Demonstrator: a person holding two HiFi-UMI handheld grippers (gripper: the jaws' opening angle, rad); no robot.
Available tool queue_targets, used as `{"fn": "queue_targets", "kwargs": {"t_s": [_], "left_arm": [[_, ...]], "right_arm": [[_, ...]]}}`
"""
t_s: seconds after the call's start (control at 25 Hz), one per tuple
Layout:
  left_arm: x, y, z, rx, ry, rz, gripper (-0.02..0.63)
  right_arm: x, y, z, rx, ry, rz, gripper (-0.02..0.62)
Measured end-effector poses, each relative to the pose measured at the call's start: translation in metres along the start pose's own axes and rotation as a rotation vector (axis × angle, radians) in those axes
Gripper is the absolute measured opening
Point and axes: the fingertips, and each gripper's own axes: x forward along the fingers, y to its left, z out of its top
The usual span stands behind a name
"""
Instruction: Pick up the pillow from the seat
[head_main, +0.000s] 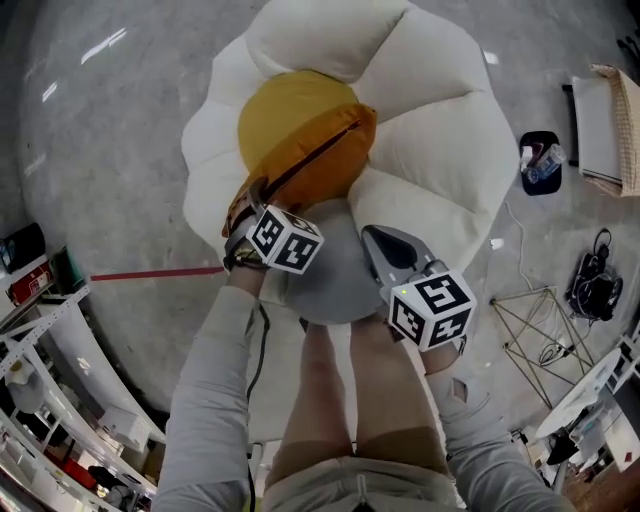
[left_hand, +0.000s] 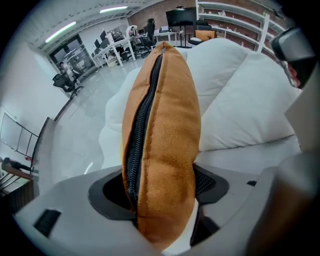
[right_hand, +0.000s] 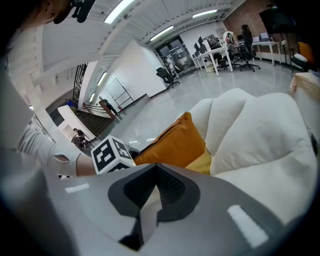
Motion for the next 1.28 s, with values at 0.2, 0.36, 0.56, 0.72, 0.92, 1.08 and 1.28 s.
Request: {"fn": "queue_targets", "kwargs": {"t_s": [0.2,0.36,0.56,0.72,0.92,1.08,1.28], "left_arm": [[-0.049,-0.014,-0.013,-0.048,-0.037,-0.011,0.344],[-0.091,-0.024,-0.020,-0.083,-0.067,-0.018,0.344],[-0.141,-0.028,-0.024,-0.136,-0.109,-0.022,0.344],[-0.179,-0.026,-0.023,-0.167,-0.146,-0.012,0.345],[-0.228,-0.026,-0.019,-0.215,-0.197,0.003,0.345],[-0.266,-0.031,-0.021,-0.249,-0.239,0.016,0.345],[-0.302,-0.037,-0.021,-0.295,-0.283,0.026,0.345]], "right_arm": [[-0.022,0.014,0.004,-0.031,0.001,-0.021,-0.002],[-0.045,0.028,0.009,-0.067,0.003,-0.043,-0.002],[-0.067,0.049,0.014,-0.086,-0.014,-0.066,-0.002],[-0.080,0.072,0.016,-0.086,-0.028,-0.068,-0.002],[-0.103,0.102,0.019,-0.105,-0.054,-0.055,-0.002],[-0.124,0.121,0.021,-0.129,-0.072,-0.056,-0.002],[-0.147,0.132,0.029,-0.166,-0.100,-0.070,-0.002]]}}
